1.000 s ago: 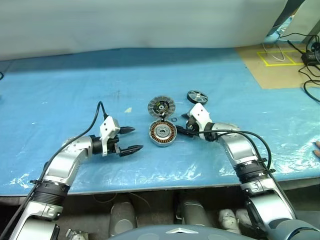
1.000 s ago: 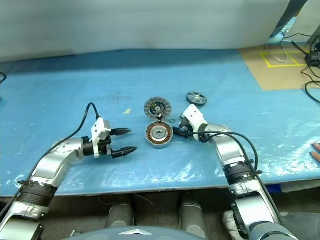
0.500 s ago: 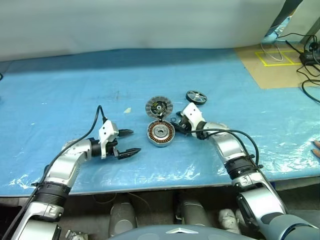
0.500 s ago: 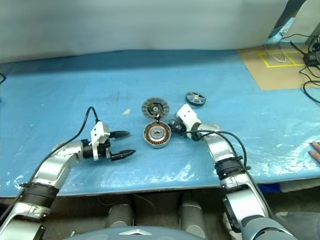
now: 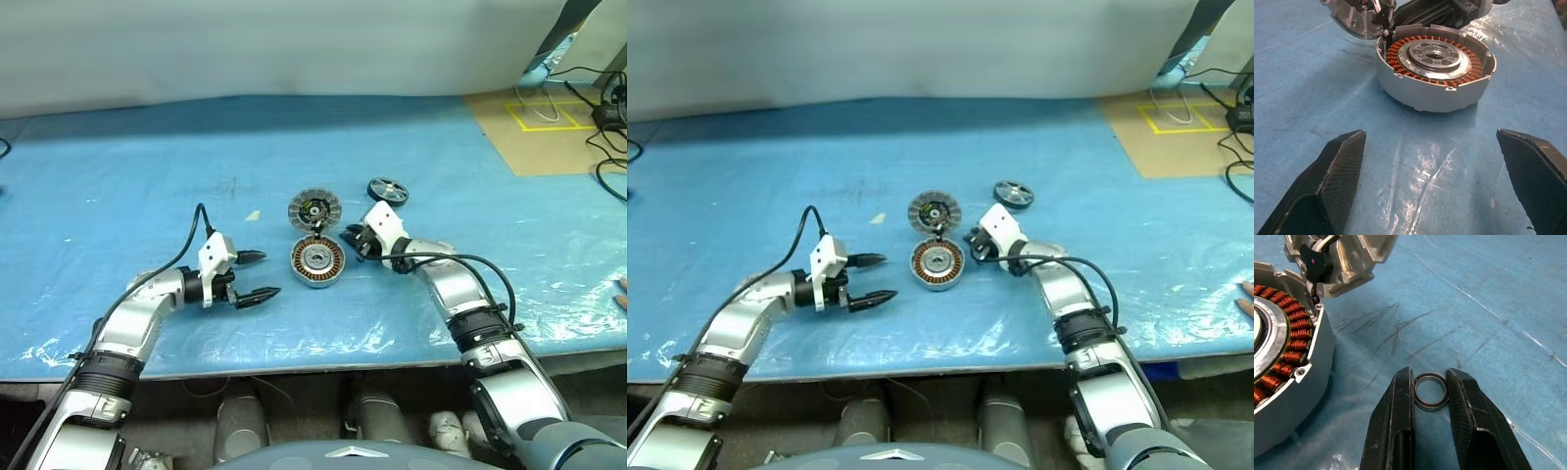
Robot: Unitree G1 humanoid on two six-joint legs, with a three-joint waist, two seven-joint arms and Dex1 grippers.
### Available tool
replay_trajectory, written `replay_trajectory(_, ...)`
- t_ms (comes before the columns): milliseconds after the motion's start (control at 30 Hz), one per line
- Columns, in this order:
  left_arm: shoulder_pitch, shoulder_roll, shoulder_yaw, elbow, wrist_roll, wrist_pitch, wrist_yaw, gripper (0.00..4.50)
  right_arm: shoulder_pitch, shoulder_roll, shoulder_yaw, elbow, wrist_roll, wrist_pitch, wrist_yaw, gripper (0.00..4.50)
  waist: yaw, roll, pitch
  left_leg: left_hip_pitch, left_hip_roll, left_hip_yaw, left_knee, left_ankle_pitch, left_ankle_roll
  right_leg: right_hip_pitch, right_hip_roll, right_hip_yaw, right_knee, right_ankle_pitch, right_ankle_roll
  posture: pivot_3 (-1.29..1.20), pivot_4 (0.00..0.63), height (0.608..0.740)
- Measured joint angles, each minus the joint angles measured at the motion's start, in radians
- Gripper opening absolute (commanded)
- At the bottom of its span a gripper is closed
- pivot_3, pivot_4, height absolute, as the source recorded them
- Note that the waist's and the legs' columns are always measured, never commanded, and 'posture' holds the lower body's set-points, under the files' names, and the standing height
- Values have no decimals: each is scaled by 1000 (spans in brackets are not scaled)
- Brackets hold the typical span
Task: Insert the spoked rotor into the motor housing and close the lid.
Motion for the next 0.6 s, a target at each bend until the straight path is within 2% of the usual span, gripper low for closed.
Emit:
replay_trajectory(133, -2, 1, 0, -20, -1, 12, 0, 4500, 59, -37, -56, -115, 68, 94, 30, 568, 2, 0, 0, -1, 0, 0, -1, 0, 0, -3, 0, 0, -2, 0, 0, 0, 150, 740)
replay_trajectory(333, -4, 1, 0, -23, -2, 18, -11, 4500, 136, -155, -74, -466, 201, 290, 140, 568, -2, 0, 0, -1, 0, 0, -6, 0, 0, -2, 2, 0, -4, 0, 0, 0, 150, 740)
replay_trajectory(433, -11, 1, 1, -19, -2, 7, -20, 4500, 135, -172, -66, -599, 278, 385, 185, 568, -2, 0, 0, 0, 1, 0, -6, 0, 0, -2, 2, 0, -4, 0, 0, 0, 150, 740)
replay_trajectory(600, -26, -17, 1, -24, -5, 8, -28, 4500, 76, -147, 32, -621, 301, 423, 213, 568, 0, 0, 0, 0, 0, 0, -5, 0, 0, -2, 1, 0, -4, 0, 0, 0, 150, 740)
